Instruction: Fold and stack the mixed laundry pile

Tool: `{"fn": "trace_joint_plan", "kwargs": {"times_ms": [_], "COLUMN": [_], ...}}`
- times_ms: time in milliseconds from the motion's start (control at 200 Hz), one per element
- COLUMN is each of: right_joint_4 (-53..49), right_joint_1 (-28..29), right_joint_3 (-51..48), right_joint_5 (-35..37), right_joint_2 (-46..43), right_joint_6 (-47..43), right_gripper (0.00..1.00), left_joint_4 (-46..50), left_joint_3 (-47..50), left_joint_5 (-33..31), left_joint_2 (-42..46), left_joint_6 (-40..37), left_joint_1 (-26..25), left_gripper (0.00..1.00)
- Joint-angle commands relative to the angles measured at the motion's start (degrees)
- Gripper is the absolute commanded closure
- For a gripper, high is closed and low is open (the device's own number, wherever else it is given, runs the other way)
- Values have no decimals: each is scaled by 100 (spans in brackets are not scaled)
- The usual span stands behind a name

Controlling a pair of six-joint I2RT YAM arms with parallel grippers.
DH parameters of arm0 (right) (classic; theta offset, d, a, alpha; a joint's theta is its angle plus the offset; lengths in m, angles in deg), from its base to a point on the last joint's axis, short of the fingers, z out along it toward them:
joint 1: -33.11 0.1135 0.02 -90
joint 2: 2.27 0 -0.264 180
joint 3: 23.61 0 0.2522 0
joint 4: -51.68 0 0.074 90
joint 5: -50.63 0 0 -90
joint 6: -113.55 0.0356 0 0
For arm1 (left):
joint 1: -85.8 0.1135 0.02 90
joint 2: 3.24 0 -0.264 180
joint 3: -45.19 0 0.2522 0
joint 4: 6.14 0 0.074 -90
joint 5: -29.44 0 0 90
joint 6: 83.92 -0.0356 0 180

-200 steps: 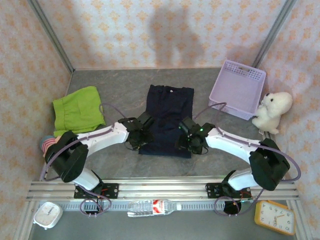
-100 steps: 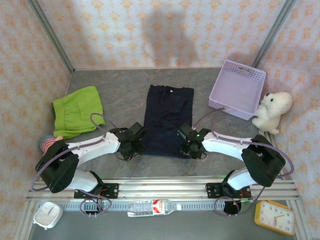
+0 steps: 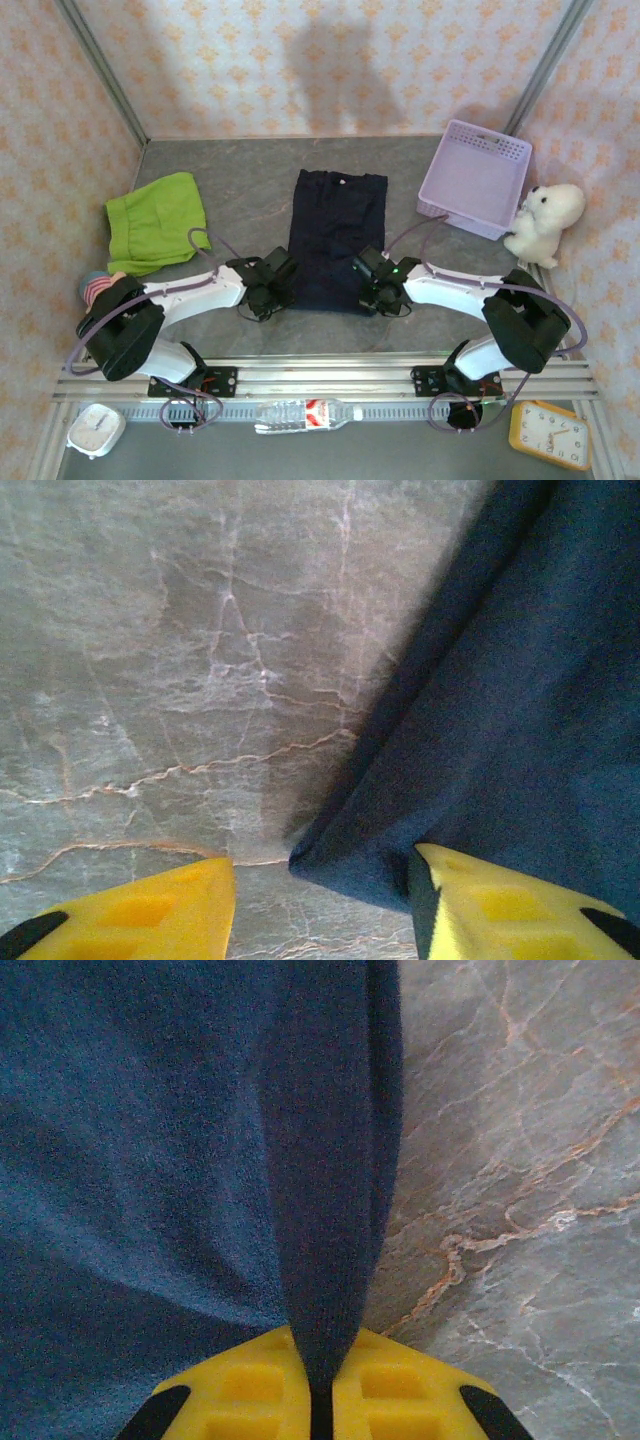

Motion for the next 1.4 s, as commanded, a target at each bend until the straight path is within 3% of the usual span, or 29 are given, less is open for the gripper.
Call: {"fn": "trace_joint_plan", "kwargs": {"times_ms": [0,180,300,510,821,1001,1176,1396], "right_joint_4": [74,76,84,-38,-821,-950,-1209,-1225], "right_joint_1": [27,37,61,89,492,633,605,61], "right_joint_3": [-26,-2,-14,50,465,283,468,1077], "right_joint_5": [185,159,118,56,-100,-601,-335,-399], "right_joint_2": [89,114,144,187,52,-818,-1882,-1874], "right_joint_6": [48,-18,-41,-209,-314,351,696,533], "right_gripper": [92,93,94,95,99,100,98,100], "left_joint_4": [-41,-141,-43,-9,1076,1255,1559,1795], "left_joint_3": [-60,-379,-651,-639,-391,-113,-536,-1655], "left_joint_5": [-122,-142,-207,-191,-574,-700,-1052,-1127], "left_joint_2": [-144,-473,-766,-1011,253,1183,1603,1330], "left_joint_6": [114,24,-144,-287,-132,442,460,-28], "left_joint_1": [-36,-36,-37,-45,-539,-756,-713,-144], "left_gripper": [54,60,68,100,100,100,100,100]}}
